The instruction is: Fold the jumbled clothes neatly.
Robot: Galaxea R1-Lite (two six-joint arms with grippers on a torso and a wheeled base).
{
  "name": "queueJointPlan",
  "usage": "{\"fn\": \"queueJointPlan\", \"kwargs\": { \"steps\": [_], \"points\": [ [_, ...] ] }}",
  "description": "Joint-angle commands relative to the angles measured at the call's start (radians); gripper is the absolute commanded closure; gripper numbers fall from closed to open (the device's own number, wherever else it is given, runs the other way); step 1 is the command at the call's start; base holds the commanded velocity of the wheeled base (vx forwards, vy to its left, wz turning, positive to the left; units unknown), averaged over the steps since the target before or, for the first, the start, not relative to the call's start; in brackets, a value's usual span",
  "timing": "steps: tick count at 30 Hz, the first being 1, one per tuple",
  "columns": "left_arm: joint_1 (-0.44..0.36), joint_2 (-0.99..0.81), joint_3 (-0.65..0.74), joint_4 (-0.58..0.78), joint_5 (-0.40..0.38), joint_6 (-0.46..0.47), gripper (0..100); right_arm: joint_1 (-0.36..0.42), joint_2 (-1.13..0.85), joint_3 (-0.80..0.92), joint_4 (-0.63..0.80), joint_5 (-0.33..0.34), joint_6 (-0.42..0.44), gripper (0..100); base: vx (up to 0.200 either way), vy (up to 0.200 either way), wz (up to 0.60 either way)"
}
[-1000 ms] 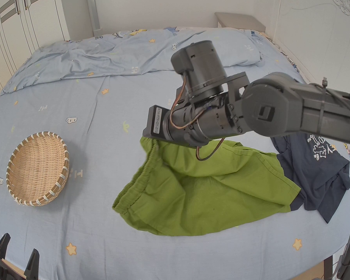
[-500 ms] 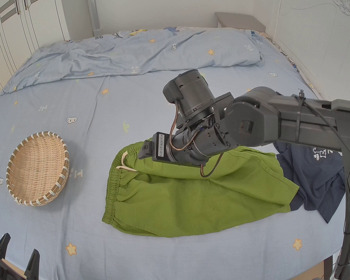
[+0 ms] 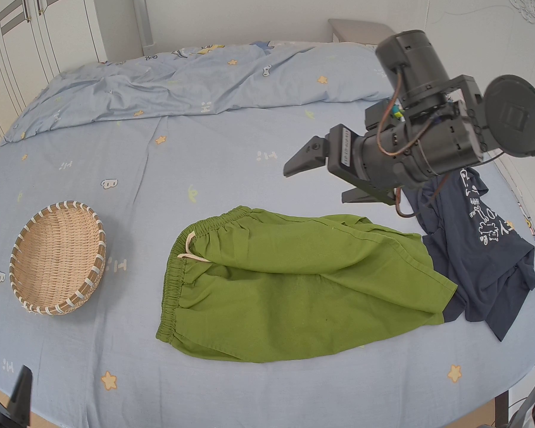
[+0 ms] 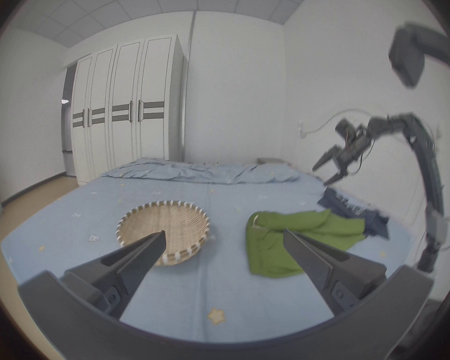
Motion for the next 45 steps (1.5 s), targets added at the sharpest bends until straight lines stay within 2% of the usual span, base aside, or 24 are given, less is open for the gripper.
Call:
{"fn": "queueJointPlan", "kwargs": {
  "steps": [1,2,5,6,7,10,11,12,13,17,20,22,23,24,30,37,42,45],
  "points": [
    [-0.137,0.374,-0.293,0.097,-0.11,-0.151,0,-0.075,-0.31,0.373,-0.137,0.044,0.001,0,0.0,0.0,0.0],
    [-0.172,0.481,-0.284,0.089,-0.167,-0.174,0,-0.089,-0.362,0.466,-0.183,0.047,0.0,0,0.0,0.0,0.0],
    [-0.196,0.668,-0.261,0.037,-0.211,-0.296,0,-0.15,-0.437,0.631,-0.284,0.059,-0.011,0,0.0,0.0,0.0],
    [-0.196,0.677,-0.259,0.031,-0.213,-0.306,0,-0.153,-0.441,0.639,-0.292,0.06,-0.011,0,0.0,0.0,0.0],
    [-0.198,0.797,-0.236,-0.06,-0.242,-0.419,0,-0.201,-0.468,0.742,-0.388,0.093,-0.023,0,0.0,0.0,0.0],
    [-0.187,0.98,-0.187,-0.225,-0.325,-0.51,0,-0.296,-0.493,0.861,-0.522,0.177,-0.059,0,0.0,0.0,0.0],
    [-0.184,1.0,-0.181,-0.241,-0.335,-0.511,0,-0.304,-0.494,0.87,-0.534,0.188,-0.063,0,0.0,0.0,0.0],
    [-0.166,1.122,-0.141,-0.333,-0.391,-0.494,0,-0.354,-0.502,0.929,-0.596,0.241,-0.098,0,0.0,0.0,0.0],
    [-0.16,1.168,-0.134,-0.362,-0.411,-0.48,0,-0.376,-0.502,0.941,-0.615,0.258,-0.112,0,0.0,0.0,0.0],
    [-0.129,1.385,-0.117,-0.438,-0.498,-0.321,0,-0.465,-0.494,0.961,-0.666,0.289,-0.154,0,0.0,0.0,0.0],
    [-0.091,1.464,-0.15,-0.44,-0.549,-0.243,0,-0.466,-0.5,0.963,-0.666,0.291,-0.154,0,0.0,0.0,0.0],
    [-0.078,1.481,-0.161,-0.437,-0.579,-0.241,0,-0.465,-0.502,0.972,-0.668,0.288,-0.154,0,0.0,0.0,0.0],
    [-0.066,1.512,-0.17,-0.44,-0.631,-0.244,0,-0.462,-0.5,0.981,-0.668,0.286,-0.155,0,0.0,0.0,0.0],
    [-0.052,1.547,-0.161,-0.443,-0.651,-0.233,0,-0.46,-0.5,0.984,-0.668,0.288,-0.155,0,0.0,0.0,0.0],
    [0.048,1.622,-0.206,-0.452,-0.681,-0.233,0,-0.468,-0.487,0.981,-0.669,0.286,-0.158,0,0.0,0.0,0.0],
    [0.04,1.724,-0.242,-0.465,-0.682,-0.24,0,-0.459,-0.48,0.982,-0.669,0.283,-0.158,0,0.0,0.0,0.0],
    [-0.012,1.788,-0.278,-0.465,-0.681,-0.243,0,-0.456,-0.479,0.984,-0.669,0.283,-0.158,0,0.0,0.0,0.0],
    [-0.017,1.813,-0.285,-0.471,-0.682,-0.244,0,-0.454,-0.479,0.984,-0.669,0.283,-0.158,0,0.0,0.0,0.0]
  ]
}}
